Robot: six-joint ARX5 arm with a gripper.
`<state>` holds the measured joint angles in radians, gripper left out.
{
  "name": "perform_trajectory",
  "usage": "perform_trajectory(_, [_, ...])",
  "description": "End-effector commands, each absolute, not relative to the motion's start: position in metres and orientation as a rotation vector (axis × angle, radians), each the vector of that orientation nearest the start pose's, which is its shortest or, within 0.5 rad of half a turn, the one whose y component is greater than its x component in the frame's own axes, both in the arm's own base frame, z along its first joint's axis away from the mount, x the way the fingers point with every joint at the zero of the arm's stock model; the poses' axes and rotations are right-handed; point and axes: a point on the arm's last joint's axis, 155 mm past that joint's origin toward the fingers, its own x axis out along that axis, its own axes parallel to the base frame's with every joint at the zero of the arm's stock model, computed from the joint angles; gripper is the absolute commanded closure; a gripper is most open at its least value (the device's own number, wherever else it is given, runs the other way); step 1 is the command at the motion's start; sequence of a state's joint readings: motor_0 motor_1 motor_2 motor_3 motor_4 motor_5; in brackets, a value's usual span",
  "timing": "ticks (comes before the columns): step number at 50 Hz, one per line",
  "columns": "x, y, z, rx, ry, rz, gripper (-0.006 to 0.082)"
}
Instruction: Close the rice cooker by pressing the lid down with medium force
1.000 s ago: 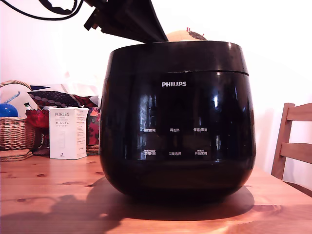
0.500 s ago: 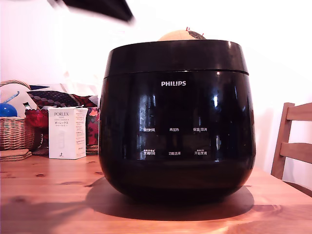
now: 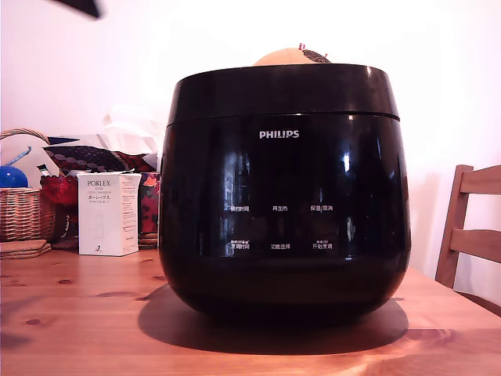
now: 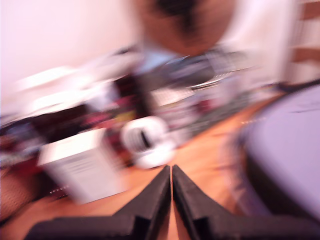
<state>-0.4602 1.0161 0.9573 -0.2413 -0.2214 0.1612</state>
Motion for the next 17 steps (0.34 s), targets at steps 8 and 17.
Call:
perform_trajectory(8, [0.357,-0.079,0.306,0.251,0.264,-0.107,0.0788])
perform_trajectory(17, [0.361,-0.058,0.307,0.241,0.268,-0.05,0.0788])
